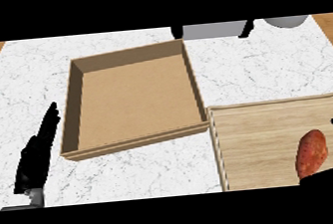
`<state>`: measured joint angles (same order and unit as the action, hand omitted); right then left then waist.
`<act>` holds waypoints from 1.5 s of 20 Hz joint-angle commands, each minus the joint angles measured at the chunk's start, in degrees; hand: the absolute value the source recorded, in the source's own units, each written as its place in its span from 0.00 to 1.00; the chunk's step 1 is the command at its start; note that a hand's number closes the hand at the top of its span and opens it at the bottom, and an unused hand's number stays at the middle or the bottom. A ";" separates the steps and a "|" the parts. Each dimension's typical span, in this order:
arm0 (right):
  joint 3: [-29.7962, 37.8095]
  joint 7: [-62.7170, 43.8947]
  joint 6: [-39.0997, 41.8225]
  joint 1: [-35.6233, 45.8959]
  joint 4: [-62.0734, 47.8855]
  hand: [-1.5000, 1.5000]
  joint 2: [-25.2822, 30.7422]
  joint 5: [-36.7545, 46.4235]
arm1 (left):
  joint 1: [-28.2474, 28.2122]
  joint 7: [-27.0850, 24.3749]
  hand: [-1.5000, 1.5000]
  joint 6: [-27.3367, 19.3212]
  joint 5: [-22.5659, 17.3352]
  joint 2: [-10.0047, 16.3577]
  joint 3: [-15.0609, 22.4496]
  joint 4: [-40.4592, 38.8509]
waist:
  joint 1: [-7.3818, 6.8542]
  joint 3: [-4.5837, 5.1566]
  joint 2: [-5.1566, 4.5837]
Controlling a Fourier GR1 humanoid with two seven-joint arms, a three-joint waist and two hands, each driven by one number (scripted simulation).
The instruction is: Pick the sweet potato from the tray and place it in the cardboard box
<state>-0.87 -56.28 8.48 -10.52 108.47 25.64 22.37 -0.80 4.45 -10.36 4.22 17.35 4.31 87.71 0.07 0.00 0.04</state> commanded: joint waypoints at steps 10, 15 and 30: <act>1.24 1.64 3.99 1.81 -3.58 0.00 -6.89 6.61 | -0.05 -1.05 0.50 2.33 3.61 -4.12 -3.42 0.98 | -0.02 0.01 -0.01; 1.31 3.71 4.47 2.18 -5.96 0.00 -9.00 8.53 | -0.39 0.54 0.50 5.43 4.45 -3.67 -4.32 1.13 | -0.03 0.00 0.00; -5.57 20.41 4.58 14.00 -11.29 1.00 -1.09 20.53 | 3.52 1.71 0.50 6.39 5.92 -5.77 -2.84 1.39 | -4.67 -0.14 -0.85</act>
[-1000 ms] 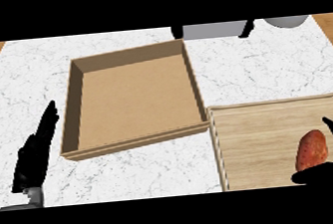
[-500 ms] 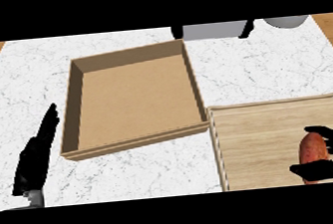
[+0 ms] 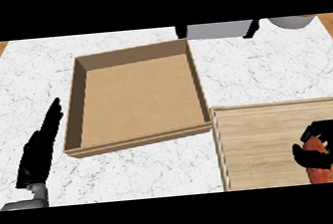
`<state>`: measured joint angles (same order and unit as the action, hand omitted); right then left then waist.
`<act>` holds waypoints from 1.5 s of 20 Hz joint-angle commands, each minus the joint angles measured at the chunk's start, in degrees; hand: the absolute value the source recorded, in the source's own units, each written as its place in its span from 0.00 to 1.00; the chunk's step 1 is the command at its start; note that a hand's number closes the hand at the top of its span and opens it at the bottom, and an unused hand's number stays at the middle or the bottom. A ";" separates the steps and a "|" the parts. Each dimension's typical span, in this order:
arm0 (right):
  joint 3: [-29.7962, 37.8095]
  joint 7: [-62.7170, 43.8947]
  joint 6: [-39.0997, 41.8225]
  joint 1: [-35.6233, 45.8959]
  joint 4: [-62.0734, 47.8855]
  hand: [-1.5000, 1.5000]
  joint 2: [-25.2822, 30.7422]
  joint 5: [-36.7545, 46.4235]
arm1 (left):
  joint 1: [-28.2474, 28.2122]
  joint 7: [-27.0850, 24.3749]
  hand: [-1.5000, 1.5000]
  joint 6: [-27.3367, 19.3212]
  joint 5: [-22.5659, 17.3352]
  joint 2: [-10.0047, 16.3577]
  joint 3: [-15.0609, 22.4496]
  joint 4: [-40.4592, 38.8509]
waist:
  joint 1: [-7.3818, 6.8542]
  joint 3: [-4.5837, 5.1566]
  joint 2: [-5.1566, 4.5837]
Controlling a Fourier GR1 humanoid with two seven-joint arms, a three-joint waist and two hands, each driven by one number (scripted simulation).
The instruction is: Pick the sweet potato from the tray and place it in the cardboard box
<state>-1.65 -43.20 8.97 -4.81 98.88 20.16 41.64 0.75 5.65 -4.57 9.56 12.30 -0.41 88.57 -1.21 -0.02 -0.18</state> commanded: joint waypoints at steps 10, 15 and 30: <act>-15.74 39.82 11.41 28.43 -5.66 1.00 14.10 0.32 | 6.18 -0.75 0.50 4.21 0.37 -1.08 5.26 -0.34 | -12.34 -0.37 -3.32; -13.30 56.05 7.86 37.34 -15.75 1.00 15.79 -1.72 | 5.19 -0.50 0.50 2.65 1.11 -1.81 4.94 -1.34 | -8.87 -0.31 -2.54; -5.49 84.81 22.00 64.57 -47.85 1.00 4.25 -22.26 | 4.85 0.81 0.50 1.83 0.47 -0.56 1.77 -1.25 | -4.95 -0.01 -1.38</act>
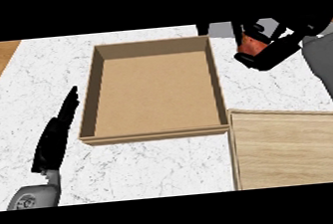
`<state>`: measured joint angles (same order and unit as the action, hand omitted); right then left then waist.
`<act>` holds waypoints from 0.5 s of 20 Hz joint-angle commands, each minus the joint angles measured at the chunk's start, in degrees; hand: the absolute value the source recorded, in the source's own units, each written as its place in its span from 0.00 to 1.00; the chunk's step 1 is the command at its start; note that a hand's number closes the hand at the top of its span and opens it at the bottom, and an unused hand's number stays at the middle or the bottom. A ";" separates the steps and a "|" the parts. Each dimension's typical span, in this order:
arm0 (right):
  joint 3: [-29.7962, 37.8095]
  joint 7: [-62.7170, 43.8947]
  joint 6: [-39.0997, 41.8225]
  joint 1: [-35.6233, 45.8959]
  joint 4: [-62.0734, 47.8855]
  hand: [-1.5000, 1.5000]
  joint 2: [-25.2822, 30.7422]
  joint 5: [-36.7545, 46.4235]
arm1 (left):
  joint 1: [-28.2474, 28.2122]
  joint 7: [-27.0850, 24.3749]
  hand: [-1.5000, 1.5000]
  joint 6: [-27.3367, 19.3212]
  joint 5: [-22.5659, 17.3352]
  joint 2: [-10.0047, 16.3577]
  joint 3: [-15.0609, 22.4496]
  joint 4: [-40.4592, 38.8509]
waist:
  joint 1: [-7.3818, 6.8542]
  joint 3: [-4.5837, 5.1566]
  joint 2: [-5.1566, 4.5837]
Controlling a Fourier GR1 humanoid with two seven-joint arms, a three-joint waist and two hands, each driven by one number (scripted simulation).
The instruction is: Pick the sweet potato from the tray and place it in the cardboard box
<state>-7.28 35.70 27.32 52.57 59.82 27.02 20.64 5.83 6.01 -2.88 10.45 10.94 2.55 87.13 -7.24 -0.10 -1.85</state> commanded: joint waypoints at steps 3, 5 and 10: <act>-0.71 5.61 2.54 12.44 -13.79 1.00 -7.25 -1.13 | 0.16 2.19 0.50 -1.00 0.33 0.18 -1.32 0.24 | 3.18 0.09 0.85; -0.88 4.96 3.01 17.24 -18.27 1.00 -7.98 -0.29 | -1.03 1.24 0.50 -0.88 -0.09 -0.05 -1.50 0.44 | 3.56 0.12 0.93; -2.65 3.29 -1.11 23.73 -25.79 1.00 -14.57 2.73 | -1.21 1.74 0.50 -0.92 0.30 -0.15 -1.64 0.43 | 4.32 0.14 1.02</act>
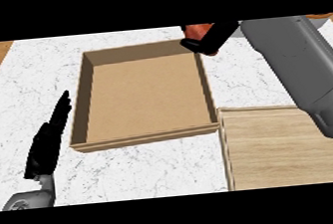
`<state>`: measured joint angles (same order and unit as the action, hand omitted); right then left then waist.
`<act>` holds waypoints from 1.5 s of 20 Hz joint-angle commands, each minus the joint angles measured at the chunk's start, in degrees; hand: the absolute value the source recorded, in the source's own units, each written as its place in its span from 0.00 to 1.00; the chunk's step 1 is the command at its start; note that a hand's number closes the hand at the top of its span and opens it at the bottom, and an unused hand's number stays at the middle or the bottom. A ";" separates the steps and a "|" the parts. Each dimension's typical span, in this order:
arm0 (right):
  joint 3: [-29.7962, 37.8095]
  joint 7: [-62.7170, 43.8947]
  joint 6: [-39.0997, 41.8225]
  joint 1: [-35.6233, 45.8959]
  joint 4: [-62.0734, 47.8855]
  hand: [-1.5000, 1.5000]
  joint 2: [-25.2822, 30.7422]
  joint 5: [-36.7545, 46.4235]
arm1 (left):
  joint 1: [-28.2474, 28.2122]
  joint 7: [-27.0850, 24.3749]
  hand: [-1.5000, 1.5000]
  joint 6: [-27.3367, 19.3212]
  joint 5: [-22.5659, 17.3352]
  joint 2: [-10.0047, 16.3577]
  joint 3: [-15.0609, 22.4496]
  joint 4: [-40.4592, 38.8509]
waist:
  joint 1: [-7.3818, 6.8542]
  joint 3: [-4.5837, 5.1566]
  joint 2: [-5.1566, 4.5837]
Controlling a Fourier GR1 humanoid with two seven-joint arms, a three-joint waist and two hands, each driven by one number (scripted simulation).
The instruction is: Pick the sweet potato from the tray and place it in the cardboard box
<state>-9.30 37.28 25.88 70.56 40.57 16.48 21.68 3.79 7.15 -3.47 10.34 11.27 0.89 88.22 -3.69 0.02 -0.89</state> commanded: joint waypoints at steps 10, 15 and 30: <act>-7.06 -3.54 -7.78 9.75 -16.19 1.00 -16.26 5.15 | -0.65 -0.02 0.50 0.61 0.66 0.50 -0.55 0.54 | -0.39 0.07 0.00; -11.79 -5.90 -10.46 10.05 -19.07 1.00 -16.42 4.20 | 0.62 1.65 0.50 1.89 0.02 -0.02 0.24 1.83 | -1.30 0.09 -0.10; -11.07 -10.26 -11.97 3.41 -17.67 0.00 -16.48 -17.08 | 2.45 -3.21 0.50 1.42 0.89 -0.30 -0.86 -4.54 | -2.00 0.09 -0.52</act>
<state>-23.21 28.17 14.18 74.93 22.33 0.02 11.23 4.91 5.07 -2.07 11.23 10.60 0.96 86.40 -6.21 0.11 -1.40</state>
